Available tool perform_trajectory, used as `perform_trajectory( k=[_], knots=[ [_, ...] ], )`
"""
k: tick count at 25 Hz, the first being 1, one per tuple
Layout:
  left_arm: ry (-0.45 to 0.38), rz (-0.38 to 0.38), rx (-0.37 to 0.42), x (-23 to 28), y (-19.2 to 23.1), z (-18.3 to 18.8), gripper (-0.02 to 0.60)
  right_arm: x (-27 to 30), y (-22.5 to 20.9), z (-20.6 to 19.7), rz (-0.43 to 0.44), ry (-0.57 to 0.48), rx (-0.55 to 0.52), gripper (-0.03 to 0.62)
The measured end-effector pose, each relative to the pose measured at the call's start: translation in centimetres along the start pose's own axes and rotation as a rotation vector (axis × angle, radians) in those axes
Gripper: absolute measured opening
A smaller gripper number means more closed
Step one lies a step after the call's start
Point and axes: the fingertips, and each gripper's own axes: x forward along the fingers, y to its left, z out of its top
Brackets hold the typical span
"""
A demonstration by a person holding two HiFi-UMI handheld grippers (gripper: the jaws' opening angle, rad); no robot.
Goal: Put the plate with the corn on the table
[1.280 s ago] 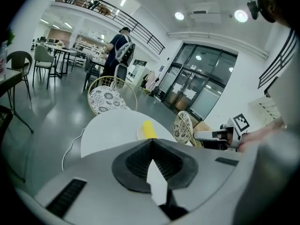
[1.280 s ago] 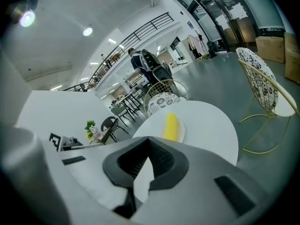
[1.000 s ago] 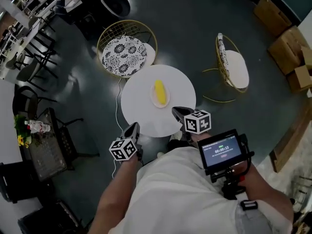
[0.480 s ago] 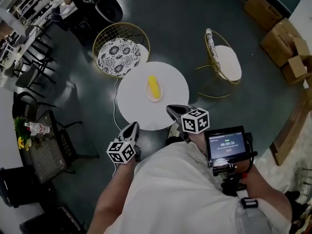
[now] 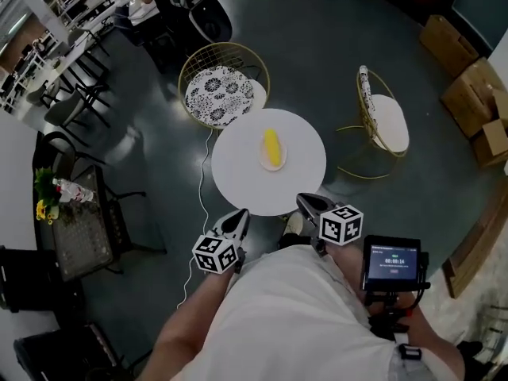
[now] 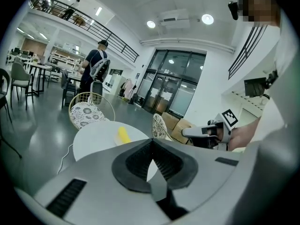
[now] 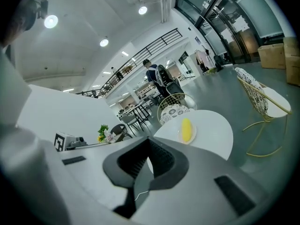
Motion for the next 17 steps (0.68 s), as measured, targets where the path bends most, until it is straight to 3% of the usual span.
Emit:
perform_trajectory(
  k=[10,17],
  knots=[
    [-0.001,-0.035,0.026,-1.0,-0.6,0.0,0.006,-0.8,1.3,-1.3,-0.02,-0.026,0.01,0.006],
    [0.008,-0.022,0.022,3.8,1.6,1.0,0.006,2.3,-2.3,0.8,-0.001,-0.027,0.019,0.006]
  ],
)
